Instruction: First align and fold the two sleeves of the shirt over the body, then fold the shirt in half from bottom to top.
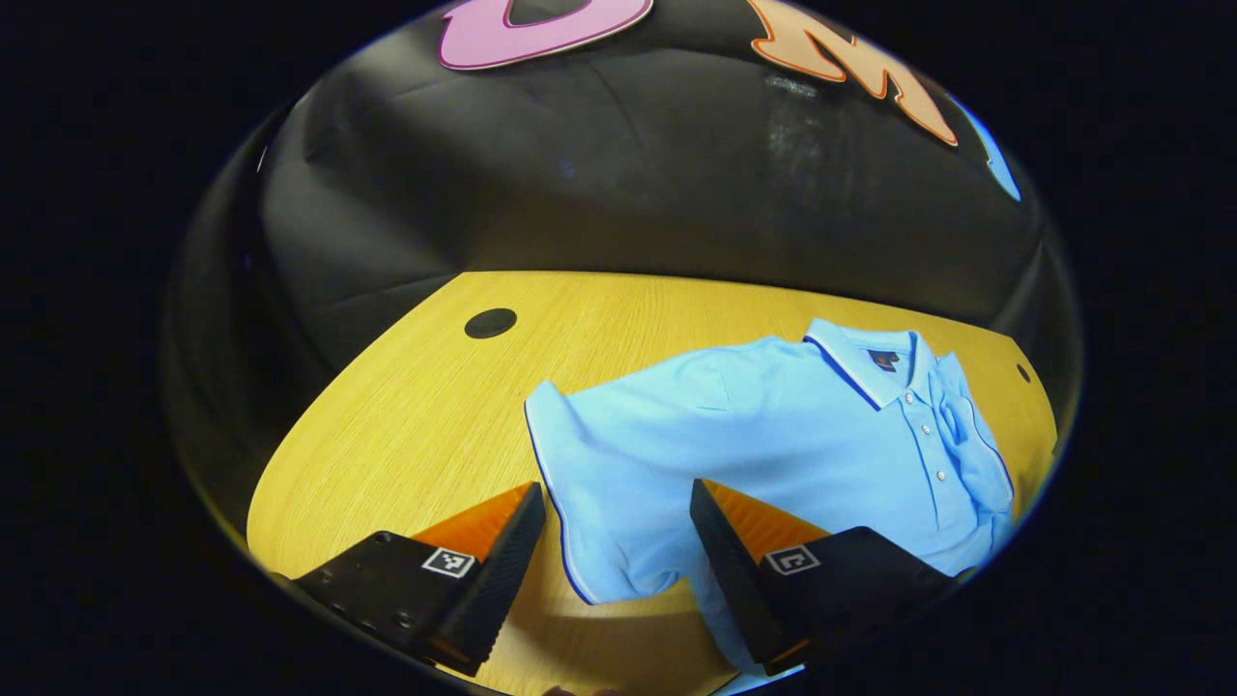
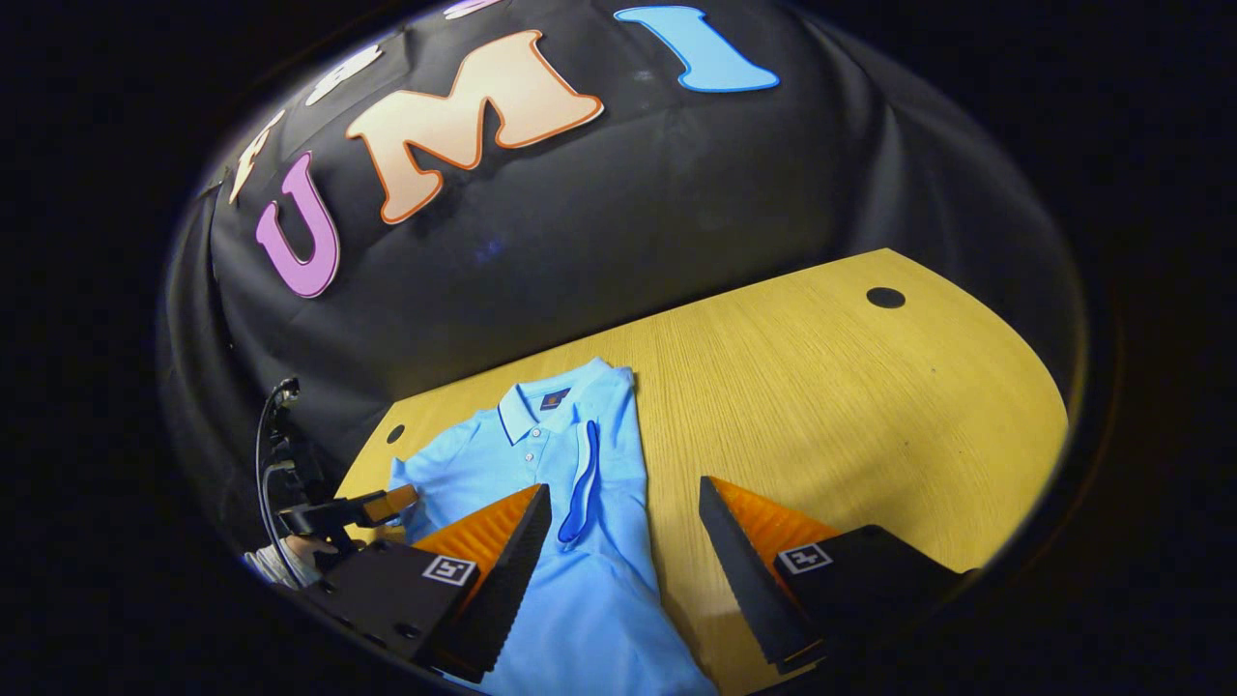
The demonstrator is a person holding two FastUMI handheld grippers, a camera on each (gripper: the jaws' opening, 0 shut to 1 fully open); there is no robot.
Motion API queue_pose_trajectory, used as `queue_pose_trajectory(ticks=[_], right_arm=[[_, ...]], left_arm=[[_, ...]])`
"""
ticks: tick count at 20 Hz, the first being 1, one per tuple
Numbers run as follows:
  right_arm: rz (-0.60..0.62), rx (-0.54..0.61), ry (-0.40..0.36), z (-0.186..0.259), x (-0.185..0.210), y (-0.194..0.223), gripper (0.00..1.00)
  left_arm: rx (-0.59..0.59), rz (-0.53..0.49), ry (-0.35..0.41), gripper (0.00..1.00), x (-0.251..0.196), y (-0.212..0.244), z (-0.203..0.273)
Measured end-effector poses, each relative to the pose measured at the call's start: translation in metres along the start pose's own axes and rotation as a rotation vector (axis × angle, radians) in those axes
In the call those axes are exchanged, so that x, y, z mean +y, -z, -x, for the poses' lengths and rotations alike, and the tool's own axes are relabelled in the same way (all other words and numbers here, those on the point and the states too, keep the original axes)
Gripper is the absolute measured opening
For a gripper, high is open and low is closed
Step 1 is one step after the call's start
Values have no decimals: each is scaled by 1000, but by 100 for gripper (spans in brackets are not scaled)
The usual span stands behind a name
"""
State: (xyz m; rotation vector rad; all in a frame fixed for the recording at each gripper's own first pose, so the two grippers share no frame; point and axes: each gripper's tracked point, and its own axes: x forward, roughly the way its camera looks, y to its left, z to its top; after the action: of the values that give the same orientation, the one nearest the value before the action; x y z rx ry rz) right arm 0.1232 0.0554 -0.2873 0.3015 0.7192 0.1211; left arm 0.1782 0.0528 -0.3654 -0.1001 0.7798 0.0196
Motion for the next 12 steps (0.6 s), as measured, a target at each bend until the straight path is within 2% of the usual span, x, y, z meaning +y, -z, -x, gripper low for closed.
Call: queue_pose_trajectory(ticks=[1,2,3,5,7,8,12], right_arm=[[5,-1,1,3,0,-1,97],[8,-8,3,5,-1,-1,97],[8,-13,0,8,-1,-2,97],[4,-22,-3,12,-2,-1,97],[-2,-29,-1,18,-3,-1,97],[-3,-33,-1,20,-3,-1,97],[14,-42,6,37,-7,0,97]], left_arm=[[-7,4,12,94,-3,-2,-3],[5,-6,24,89,-6,-1,-5],[6,-14,47,78,-11,-2,-3],[16,-29,108,40,-29,-2,-5],[23,-68,123,1,-37,-5,-7],[28,-69,144,0,-43,-8,-7],[-87,-30,207,0,-73,-47,9]])
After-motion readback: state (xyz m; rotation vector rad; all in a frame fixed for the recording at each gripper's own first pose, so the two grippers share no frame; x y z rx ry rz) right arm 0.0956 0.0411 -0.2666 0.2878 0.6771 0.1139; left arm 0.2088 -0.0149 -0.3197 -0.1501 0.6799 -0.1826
